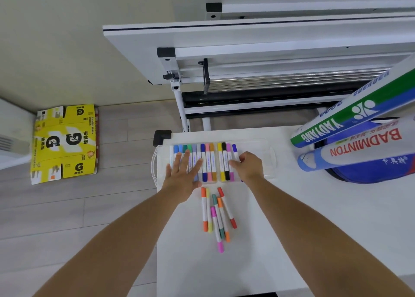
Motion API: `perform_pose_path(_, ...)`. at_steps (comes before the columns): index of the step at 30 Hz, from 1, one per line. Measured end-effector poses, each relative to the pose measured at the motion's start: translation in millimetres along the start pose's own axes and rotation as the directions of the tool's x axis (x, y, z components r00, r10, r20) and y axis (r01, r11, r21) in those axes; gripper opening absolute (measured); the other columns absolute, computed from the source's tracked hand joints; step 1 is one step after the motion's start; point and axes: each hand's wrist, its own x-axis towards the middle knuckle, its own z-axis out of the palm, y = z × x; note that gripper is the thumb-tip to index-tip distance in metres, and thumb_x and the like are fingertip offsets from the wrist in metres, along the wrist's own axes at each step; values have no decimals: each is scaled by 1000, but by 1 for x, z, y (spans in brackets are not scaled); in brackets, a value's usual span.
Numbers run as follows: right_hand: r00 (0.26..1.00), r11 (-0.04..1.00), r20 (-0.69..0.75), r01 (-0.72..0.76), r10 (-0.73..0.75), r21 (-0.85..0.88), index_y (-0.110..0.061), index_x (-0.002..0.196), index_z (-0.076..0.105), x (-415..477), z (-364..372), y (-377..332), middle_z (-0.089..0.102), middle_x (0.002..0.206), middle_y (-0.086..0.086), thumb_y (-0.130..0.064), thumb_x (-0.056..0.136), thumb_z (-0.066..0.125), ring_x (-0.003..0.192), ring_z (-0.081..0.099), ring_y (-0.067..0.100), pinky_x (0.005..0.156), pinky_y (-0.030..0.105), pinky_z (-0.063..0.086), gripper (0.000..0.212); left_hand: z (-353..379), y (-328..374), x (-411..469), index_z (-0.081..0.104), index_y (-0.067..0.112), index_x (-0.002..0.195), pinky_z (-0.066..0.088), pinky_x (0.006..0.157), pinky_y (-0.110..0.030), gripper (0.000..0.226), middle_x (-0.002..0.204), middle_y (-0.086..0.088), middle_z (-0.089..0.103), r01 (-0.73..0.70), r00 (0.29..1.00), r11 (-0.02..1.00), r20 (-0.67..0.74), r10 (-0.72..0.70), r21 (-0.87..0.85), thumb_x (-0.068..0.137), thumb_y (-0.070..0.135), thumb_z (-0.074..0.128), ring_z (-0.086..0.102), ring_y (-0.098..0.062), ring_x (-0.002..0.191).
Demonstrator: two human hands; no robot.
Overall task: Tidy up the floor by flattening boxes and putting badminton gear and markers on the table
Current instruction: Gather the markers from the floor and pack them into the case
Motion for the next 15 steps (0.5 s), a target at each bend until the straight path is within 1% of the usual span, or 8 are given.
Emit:
perform_pose_path(4, 1000, 997, 12, -18, 19, -76, -21, 80, 54, 4, 4, -2, 59, 73, -6, -46, 90, 63, 64, 58, 11, 54, 22, 41, 28, -1, 0, -1, -19, 43, 151, -3, 118, -57, 78, 157, -4, -37, 1, 1000, 1000, -2, -1, 1, 98, 60, 36, -35, -31, 141)
perform_pose_path(6, 1000, 995, 22, -14, 17, -102, -22, 83, 55, 3, 4, -2, 58, 75, -8, -48, 91, 60, 70, 60, 13, 56, 22, 42, 27, -2, 1, -1, -19, 43, 151, -4, 117, -57, 78, 156, -4, -37, 1, 1000, 1000, 5, -1, -2, 98, 59, 36, -36, -30, 141)
perform_pose_path(9, 999, 990, 39, -2, 8, -144, -21, 87, 59, 2, 3, 2, 63, 82, -6, -49, 94, 55, 75, 62, 14, 58, 21, 44, 29, -2, 0, -3, -19, 43, 151, -5, 117, -57, 79, 157, -5, -37, 4, 1000, 1000, 5, -4, -6, 98, 60, 37, -36, -31, 141)
perform_pose_path(11, 999, 986, 42, -10, 17, -168, -20, 87, 62, 2, 4, 5, 64, 83, -4, -47, 95, 52, 75, 62, 15, 60, 24, 48, 30, -4, 1, -3, -19, 43, 151, -4, 118, -57, 79, 157, -5, -36, 4, 1000, 1000, 6, -4, -11, 98, 59, 37, -35, -31, 141)
perform_pose_path(13, 999, 981, -19, -31, 27, -191, -20, 85, 66, 4, 7, 6, 64, 84, -1, -48, 93, 54, 78, 62, 18, 67, 30, 56, 31, -5, 2, -3, -19, 43, 151, -3, 119, -58, 79, 157, -5, -37, 4, 1000, 1000, 15, -4, -17, 98, 58, 38, -35, -31, 141)
perform_pose_path(15, 997, 979, -66, -51, 39, -198, -19, 84, 67, 6, 9, 4, 64, 84, 0, -48, 92, 57, 77, 62, 18, 69, 32, 57, 32, -6, 2, -3, -19, 43, 151, -3, 119, -58, 79, 157, -5, -37, 4, 1000, 1000, 19, -3, -24, 98, 58, 38, -36, -30, 141)
